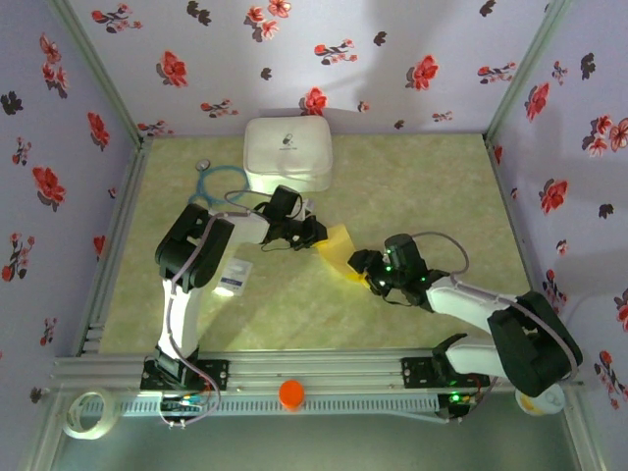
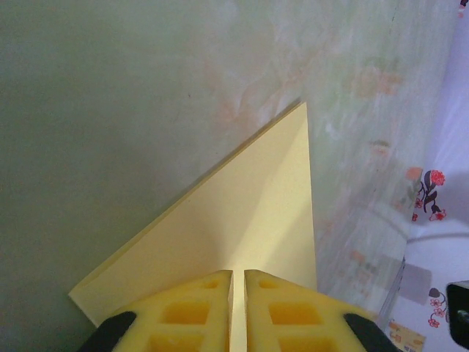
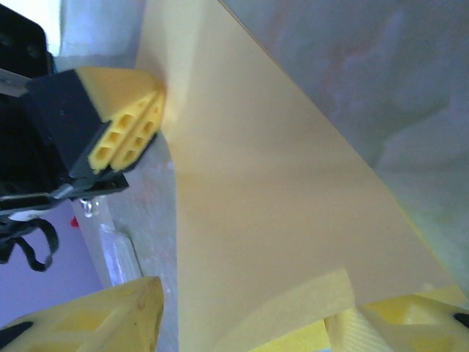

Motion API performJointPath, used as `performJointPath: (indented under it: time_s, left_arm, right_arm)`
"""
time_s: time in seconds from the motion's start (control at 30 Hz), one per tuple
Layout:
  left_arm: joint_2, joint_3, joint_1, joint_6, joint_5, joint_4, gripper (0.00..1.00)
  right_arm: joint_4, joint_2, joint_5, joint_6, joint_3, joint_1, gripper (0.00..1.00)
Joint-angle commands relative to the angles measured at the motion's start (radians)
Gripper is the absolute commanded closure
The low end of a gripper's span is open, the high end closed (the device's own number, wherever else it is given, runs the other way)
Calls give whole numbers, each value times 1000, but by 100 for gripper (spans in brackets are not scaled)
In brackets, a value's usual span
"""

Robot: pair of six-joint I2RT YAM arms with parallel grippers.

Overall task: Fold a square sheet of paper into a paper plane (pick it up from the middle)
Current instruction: Fold the triangle a second time at the center of the table.

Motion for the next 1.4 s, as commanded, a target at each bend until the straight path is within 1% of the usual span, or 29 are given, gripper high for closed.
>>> performJointPath:
  time_s: [0.0,0.07,0.23,0.3,0.4,0.57,0.8,1.03,1.13,1.17,1.23,1.33,1.37]
  left_arm:
    - [48,-14,-16,-9,-16,-77,87]
    - [48,-15,-16,-12,-16,-78,87]
    - [47,-16,-16,-11,-16,-77,87]
    - [47,-16,-16,-11,-16,-77,87]
    - [45,-17,-17,-11,-17,-77,87]
    - [44,-17,-16,-11,-17,-77,87]
    - [45,-14,-16,-11,-16,-76,87]
    - [26,-29,-16,-12,-16,-63,87]
    - [25,-28,-16,-15,-11,-60,87]
    - [23,-27,-16,-15,-11,-59,87]
    - [22,-22,-17,-16,-7,-60,87]
    - [22,-12,-17,-14,-6,-65,87]
    - [21,-10,-17,-11,-5,-67,87]
  right_arm:
    - [42,-10,-15,48,-28,-15,38]
    - [61,-12,-18,65,-40,-25,37]
    - [59,-4,-27,63,-43,-47,37]
    - [86,9,-39,58,-44,-57,38]
    - [123,26,-61,49,-46,-71,42]
    - [135,32,-70,17,-44,-86,51]
    - [128,75,-125,-49,-11,-96,58]
    - [54,125,-152,-120,28,-101,62]
    - [9,136,-161,-159,46,-102,66]
    - [-3,142,-163,-176,51,-102,69]
    - [-27,153,-171,-207,64,-104,71]
    - [-43,179,-185,-232,77,-103,78]
    - [-38,186,-192,-235,79,-104,84]
